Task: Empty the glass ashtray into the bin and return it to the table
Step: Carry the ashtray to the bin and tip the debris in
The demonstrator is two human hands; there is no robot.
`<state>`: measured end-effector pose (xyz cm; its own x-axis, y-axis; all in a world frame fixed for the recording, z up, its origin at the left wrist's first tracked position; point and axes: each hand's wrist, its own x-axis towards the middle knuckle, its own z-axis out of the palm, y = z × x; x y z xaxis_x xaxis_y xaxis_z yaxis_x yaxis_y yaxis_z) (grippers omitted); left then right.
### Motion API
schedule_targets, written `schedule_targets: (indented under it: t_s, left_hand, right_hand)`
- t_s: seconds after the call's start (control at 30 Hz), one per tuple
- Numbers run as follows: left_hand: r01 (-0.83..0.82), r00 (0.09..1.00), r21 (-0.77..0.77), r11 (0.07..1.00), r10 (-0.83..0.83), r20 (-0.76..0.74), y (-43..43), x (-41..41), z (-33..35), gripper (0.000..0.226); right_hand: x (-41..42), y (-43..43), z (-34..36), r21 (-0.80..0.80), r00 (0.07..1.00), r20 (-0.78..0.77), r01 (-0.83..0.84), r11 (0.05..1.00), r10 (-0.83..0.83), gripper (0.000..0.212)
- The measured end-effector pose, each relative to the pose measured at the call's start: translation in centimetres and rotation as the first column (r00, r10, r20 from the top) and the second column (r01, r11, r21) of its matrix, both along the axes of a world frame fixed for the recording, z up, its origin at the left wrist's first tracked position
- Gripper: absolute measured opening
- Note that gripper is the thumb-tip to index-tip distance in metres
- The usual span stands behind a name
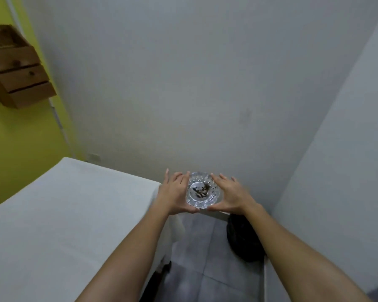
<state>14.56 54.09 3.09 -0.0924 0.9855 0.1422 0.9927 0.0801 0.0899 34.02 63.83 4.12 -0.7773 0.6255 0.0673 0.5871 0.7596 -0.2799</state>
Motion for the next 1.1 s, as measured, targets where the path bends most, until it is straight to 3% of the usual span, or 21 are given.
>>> schedule_targets:
  t_s: [0.47, 0.73, 1.1]
  left_hand:
    - [0.333, 0.942, -0.132, 0.934, -0.334, 0.02, 12.1, 7.4, -4.5, 0.125]
    - [0.47, 0.882, -0.183, 0.863, -0.467, 0.063, 20.8, 7.6, -5.5, 0.122]
    - [0.593, 0.802, -0.168, 0.787, -0.559, 0.211, 27.6, 8.3, -10.2, 0.121]
  right_hand:
    - [9.4, 4.4, -4.6, -0.223, 0.916, -0.077, 0.37, 0.902, -0.394, 0.116]
    - [9.8, 10.5, -6.1, -0.18, 0.838, 0.024, 0.541, 0.822, -0.546, 0.111]
    - [9.9, 14.6, -8.8, -0.33, 0.759, 0.095, 0.635, 0.699, -0.644, 0.116]
